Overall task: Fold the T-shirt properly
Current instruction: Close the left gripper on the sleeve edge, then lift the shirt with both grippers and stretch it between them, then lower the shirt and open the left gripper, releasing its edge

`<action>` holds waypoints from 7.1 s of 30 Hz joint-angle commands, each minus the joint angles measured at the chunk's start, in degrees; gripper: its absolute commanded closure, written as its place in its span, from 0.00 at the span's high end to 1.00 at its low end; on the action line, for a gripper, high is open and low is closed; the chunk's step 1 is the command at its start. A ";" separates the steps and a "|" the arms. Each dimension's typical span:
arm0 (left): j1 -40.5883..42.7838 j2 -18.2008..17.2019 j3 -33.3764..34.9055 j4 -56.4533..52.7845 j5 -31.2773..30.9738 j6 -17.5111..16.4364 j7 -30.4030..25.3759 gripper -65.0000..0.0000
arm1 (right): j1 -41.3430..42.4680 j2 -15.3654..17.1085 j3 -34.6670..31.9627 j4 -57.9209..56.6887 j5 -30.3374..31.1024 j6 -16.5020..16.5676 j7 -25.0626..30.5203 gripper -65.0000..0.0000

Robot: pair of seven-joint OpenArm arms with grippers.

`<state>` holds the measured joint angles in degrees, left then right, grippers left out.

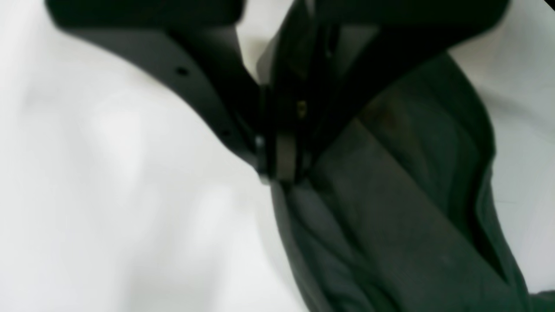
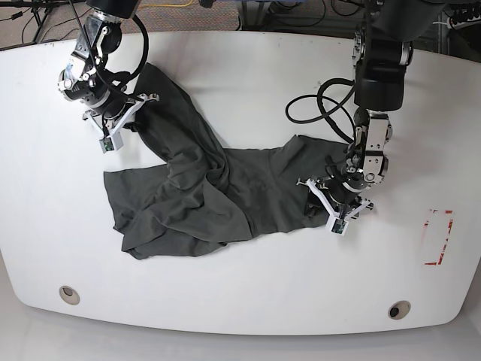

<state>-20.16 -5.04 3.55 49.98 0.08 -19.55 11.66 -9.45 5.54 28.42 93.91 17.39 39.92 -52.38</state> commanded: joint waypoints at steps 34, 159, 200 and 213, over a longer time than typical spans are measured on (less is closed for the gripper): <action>-2.11 -0.82 -0.47 -0.05 -0.17 -0.25 0.10 0.03 | 0.34 -0.05 0.30 3.54 0.59 0.08 0.05 0.00; 29.77 -7.19 -25.03 63.89 0.32 -6.22 38.83 0.02 | 5.94 2.52 -3.85 10.06 -1.14 0.08 1.61 0.02; 35.61 -8.11 -34.28 63.94 0.19 -7.38 46.26 0.20 | -1.28 5.80 -2.99 22.26 -3.43 0.08 -4.32 0.87; 33.56 -9.83 -33.66 63.47 1.33 -14.11 47.43 0.51 | 0.15 3.54 -0.58 21.03 -5.01 0.08 -2.00 0.76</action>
<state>14.26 -13.87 -30.24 112.64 1.67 -32.64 60.60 -10.41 9.02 27.73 114.08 11.16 39.97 -56.60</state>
